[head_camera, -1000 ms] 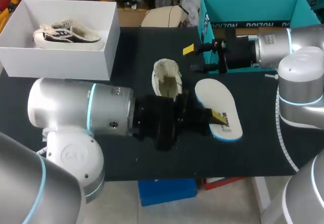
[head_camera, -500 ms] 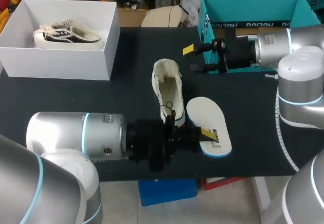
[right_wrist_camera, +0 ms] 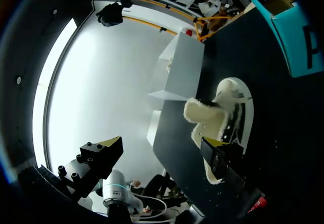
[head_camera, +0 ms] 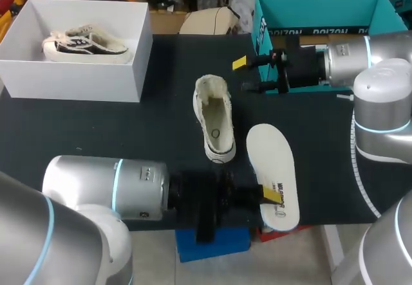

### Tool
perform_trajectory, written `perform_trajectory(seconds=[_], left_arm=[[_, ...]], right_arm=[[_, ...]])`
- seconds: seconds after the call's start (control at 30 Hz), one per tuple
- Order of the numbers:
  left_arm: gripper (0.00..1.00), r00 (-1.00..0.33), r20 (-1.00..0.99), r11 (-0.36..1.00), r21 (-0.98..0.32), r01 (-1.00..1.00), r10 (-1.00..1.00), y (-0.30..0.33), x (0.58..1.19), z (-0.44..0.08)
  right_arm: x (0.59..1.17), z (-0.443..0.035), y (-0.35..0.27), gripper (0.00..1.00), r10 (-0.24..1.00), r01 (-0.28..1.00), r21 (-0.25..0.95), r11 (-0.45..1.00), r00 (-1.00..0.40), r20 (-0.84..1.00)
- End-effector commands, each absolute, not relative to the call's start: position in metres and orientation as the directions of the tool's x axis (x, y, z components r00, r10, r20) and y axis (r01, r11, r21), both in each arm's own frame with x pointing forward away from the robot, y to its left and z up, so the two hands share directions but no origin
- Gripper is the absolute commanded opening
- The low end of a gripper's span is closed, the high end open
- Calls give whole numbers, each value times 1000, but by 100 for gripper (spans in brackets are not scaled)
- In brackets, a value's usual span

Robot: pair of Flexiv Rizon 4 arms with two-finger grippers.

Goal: Take the shoe out of the shoebox, open the shoe tongue, remove and reinsert the insole, then place the shoe into the shoebox

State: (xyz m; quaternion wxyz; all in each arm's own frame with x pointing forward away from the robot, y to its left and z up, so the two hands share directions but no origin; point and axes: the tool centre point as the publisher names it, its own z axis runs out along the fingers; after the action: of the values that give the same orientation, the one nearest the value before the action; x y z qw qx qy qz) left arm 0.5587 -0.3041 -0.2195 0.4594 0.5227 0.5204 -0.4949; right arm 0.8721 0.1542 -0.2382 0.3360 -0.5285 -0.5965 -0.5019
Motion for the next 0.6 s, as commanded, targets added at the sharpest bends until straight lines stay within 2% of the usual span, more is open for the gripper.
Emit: perform_trajectory(seconds=[0.03, 0.17, 0.6], left_arm=[[0, 1, -998, -61, -3, 998, 69, -300, 555, -232], [0, 34, -998, -90, 29, 996, 49, -290, 552, -246], [0, 85, -996, -58, 83, 995, 33, -247, 575, -263]], right_arm=[[872, -239, 156, 100, 293, 967, 244, -67, -215, 932], [872, -239, 156, 100, 293, 967, 244, -67, -215, 932], [872, -239, 156, 100, 293, 967, 244, -67, -215, 932]])
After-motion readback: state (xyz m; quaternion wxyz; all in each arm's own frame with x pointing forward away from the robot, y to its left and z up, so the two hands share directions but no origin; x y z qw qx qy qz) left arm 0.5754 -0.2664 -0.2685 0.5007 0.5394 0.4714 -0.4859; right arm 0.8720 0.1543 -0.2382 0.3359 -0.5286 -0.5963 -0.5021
